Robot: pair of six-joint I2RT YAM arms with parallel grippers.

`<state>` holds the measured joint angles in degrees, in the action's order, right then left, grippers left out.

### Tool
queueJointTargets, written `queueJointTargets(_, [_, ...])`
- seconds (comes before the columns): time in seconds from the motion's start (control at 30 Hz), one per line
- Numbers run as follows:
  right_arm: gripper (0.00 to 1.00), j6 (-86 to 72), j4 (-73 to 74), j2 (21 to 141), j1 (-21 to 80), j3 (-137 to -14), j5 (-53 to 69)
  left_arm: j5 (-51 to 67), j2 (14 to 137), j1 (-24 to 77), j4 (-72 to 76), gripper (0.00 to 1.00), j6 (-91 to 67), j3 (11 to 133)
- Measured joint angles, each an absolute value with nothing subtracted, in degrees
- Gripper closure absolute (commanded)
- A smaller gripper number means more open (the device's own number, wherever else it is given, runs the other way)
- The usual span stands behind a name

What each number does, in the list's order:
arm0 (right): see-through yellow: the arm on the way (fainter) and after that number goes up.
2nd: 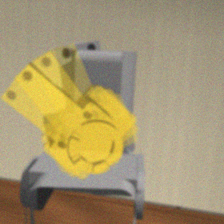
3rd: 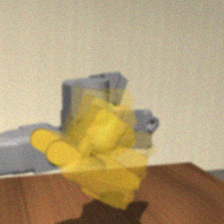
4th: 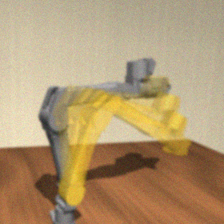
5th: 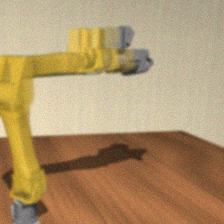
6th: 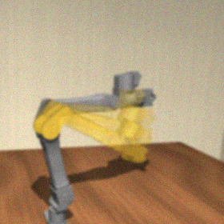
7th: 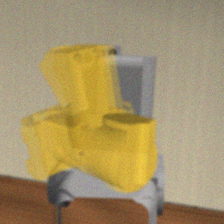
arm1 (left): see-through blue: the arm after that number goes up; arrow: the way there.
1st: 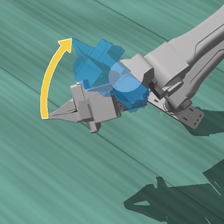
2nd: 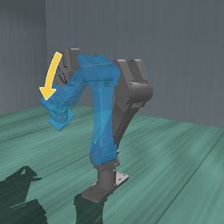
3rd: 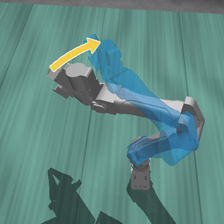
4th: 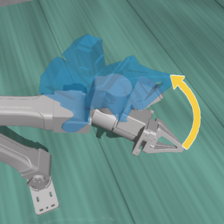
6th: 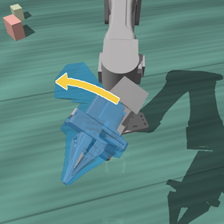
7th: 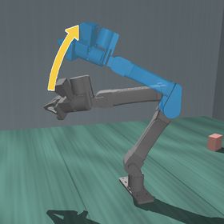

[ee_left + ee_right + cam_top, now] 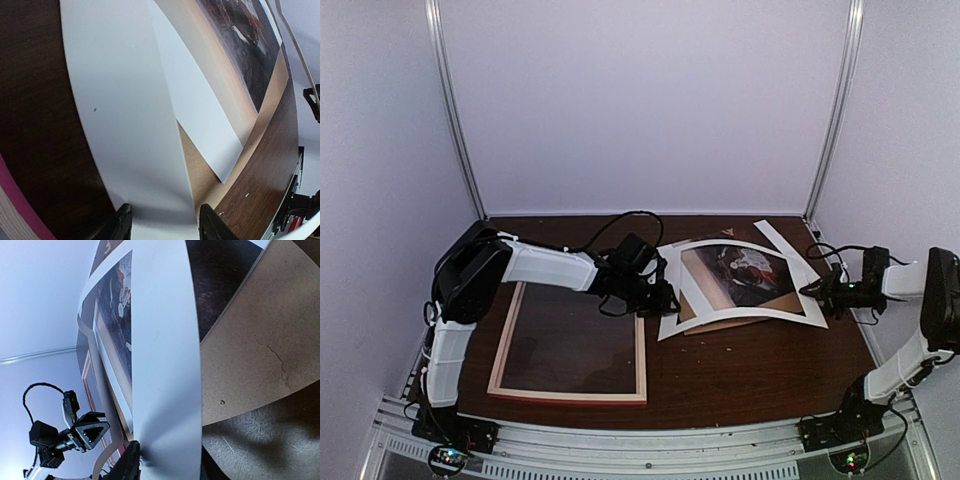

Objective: Put the photo into the frame
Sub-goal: Pick up the mat board from the photo.

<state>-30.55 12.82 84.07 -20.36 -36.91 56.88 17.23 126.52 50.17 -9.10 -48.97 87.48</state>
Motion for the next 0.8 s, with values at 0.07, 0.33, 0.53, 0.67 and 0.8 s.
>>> queueJointTargets(0.07, [0.78,-30.52,13.56,82.91,-20.38,-37.26,57.04,17.04,126.52,50.17,-9.28,0.48,-48.95,87.48])
queueJointTargets(0.33, [0.96,-29.98,18.11,76.99,-20.4,-41.12,57.01,16.4,126.21,50.17,-9.52,0.33,-47.97,87.48])
queueJointTargets(0.53, [0.98,-29.69,22.17,73.71,-20.4,-43.53,56.82,15.46,125.08,50.17,-10.5,0.21,-45.82,87.48])
queueJointTargets(0.67, [1.0,-28.91,26.04,71.37,-20.36,-45.65,56.21,14.61,123.26,50.17,-10.9,0.15,-43.18,87.5])
queueJointTargets(0.8, [1.0,-27.94,30.79,68.47,-19.84,-50.89,55.07,13.52,120.25,50.17,-11.29,0.11,-39.42,87.53])
